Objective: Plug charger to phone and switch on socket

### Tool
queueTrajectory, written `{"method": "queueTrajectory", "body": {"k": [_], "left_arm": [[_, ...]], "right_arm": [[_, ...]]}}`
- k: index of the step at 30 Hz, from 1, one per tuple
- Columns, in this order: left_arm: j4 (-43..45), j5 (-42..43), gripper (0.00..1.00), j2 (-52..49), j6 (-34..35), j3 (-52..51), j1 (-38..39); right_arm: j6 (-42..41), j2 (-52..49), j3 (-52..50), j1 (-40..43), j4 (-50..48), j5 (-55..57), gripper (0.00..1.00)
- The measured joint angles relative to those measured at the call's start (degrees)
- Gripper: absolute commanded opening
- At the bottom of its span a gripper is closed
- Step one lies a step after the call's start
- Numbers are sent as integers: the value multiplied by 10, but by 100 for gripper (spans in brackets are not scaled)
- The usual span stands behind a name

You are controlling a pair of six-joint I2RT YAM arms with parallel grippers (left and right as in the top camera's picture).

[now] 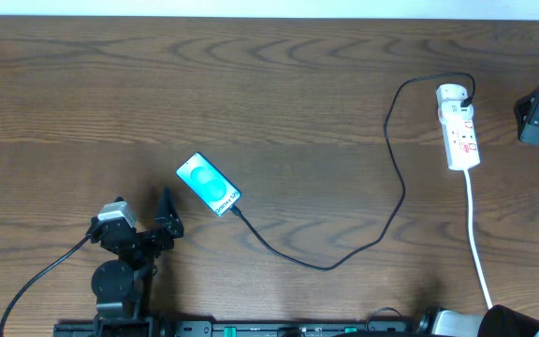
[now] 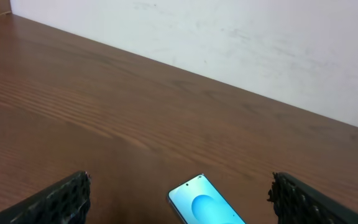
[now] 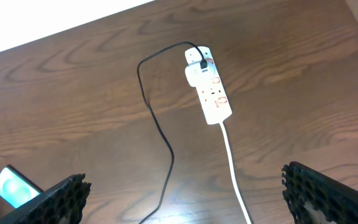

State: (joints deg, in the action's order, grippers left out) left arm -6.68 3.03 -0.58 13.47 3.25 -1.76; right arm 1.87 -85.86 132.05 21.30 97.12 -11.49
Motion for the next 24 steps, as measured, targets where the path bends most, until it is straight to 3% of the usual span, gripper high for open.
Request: {"method": "queueTrajectory", "body": {"k": [5, 8, 24], "left_arm": [[0, 0, 92, 0, 0, 0, 0], [0, 0, 92, 0, 0, 0, 0], [-2, -2, 92, 0, 0, 1, 0]], "right_arm": [[0, 5, -10, 0, -17, 4, 99], [0, 55, -90, -9, -104, 9, 99], [0, 430, -694, -106, -660, 8, 99]]}}
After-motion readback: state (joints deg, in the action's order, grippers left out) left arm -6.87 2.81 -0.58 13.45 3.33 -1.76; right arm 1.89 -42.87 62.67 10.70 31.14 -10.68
